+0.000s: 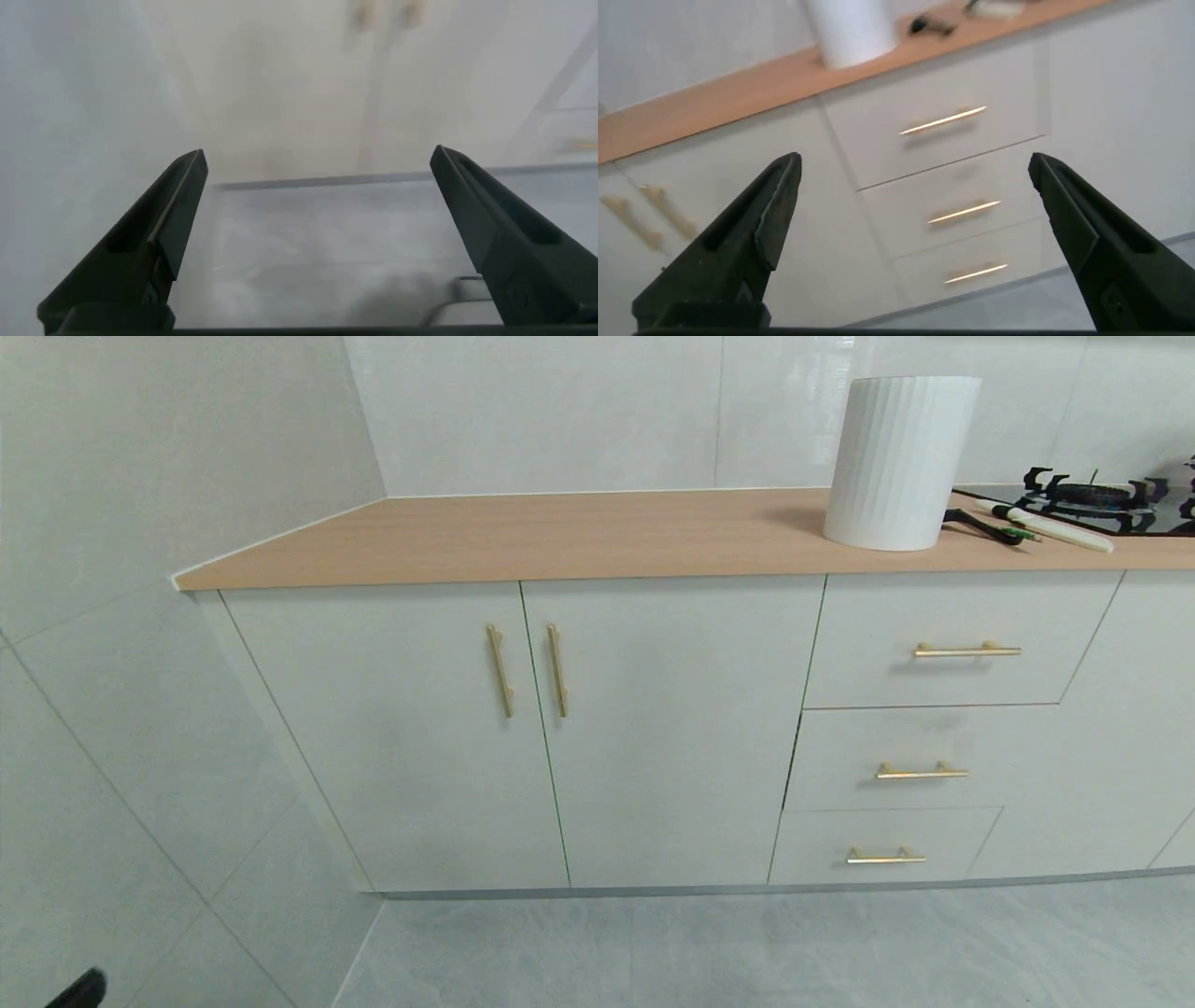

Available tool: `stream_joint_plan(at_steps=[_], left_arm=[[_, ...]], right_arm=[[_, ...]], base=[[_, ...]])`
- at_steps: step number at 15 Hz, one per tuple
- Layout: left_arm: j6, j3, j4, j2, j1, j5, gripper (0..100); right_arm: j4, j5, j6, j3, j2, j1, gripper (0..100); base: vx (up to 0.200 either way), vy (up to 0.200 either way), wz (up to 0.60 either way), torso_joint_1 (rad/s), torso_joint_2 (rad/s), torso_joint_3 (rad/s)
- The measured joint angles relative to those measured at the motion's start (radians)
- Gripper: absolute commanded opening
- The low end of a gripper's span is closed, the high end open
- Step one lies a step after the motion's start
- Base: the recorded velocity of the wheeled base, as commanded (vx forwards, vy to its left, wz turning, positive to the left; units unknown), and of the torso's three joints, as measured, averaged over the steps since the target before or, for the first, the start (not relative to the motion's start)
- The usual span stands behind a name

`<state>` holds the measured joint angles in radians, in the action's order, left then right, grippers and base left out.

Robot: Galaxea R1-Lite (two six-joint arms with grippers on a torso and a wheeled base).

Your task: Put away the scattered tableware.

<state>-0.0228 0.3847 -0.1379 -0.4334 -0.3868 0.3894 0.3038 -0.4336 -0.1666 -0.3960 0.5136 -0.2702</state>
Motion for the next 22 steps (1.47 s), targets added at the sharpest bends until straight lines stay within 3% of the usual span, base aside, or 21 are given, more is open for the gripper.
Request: stream_joint_plan(at_steps=[2,5,8,9,10,11,13,19,21,22], left_arm=[[0.04,-0.065,-0.07,0.168,0.117,0.009,100],[0.012,-0.185,-0.056,0.291,0.278,0.045,100],[0.007,-0.277,0.015,0.382,0.369,0.014,100],[0.015,-0.296,0.025,0.4,0.378,-0.026,100],[0.037,-0.305,0.031,0.412,0.383,-0.116,100],[0.055,-0.311,0.033,0.421,0.386,-0.228,100],[0.061,-0.316,0.037,0.43,0.387,-0.367,100],[0.084,-0.332,0.083,0.434,0.388,-0.409,100],[0.083,-0.341,0.096,0.435,0.388,-0.414,100],[0.083,-0.343,0.096,0.435,0.388,-0.417,100]], right_arm=[[-0.138,-0.009,0.047,0.046,-0.199,0.049,100],[-0.179,-0.116,0.094,0.13,-0.368,0.187,100],[-0.112,-0.108,0.17,0.266,-0.467,0.26,100],[-0.071,-0.074,0.179,0.323,-0.483,0.267,100],[-0.079,0.026,0.179,0.359,-0.494,0.271,100],[-0.116,0.175,0.175,0.378,-0.503,0.273,100],[-0.254,0.301,0.172,0.39,-0.51,0.274,100],[-0.244,0.337,0.179,0.396,-0.515,0.273,100],[-0.295,0.441,0.168,0.396,-0.515,0.273,100],[-0.296,0.444,0.159,0.396,-0.515,0.272,100]], base=[[0.0,0.0,0.0,0.0,0.0,0.0],[0.0,0.0,0.0,0.0,0.0,0.0],[0.0,0.0,0.0,0.0,0.0,0.0],[0.0,0.0,0.0,0.0,0.0,0.0],[0.0,0.0,0.0,0.0,0.0,0.0],[0.0,0.0,0.0,0.0,0.0,0.0],[0.0,0.0,0.0,0.0,0.0,0.0],[0.0,0.0,0.0,0.0,0.0,0.0],[0.0,0.0,0.0,0.0,0.0,0.0],[0.0,0.0,0.0,0.0,0.0,0.0]])
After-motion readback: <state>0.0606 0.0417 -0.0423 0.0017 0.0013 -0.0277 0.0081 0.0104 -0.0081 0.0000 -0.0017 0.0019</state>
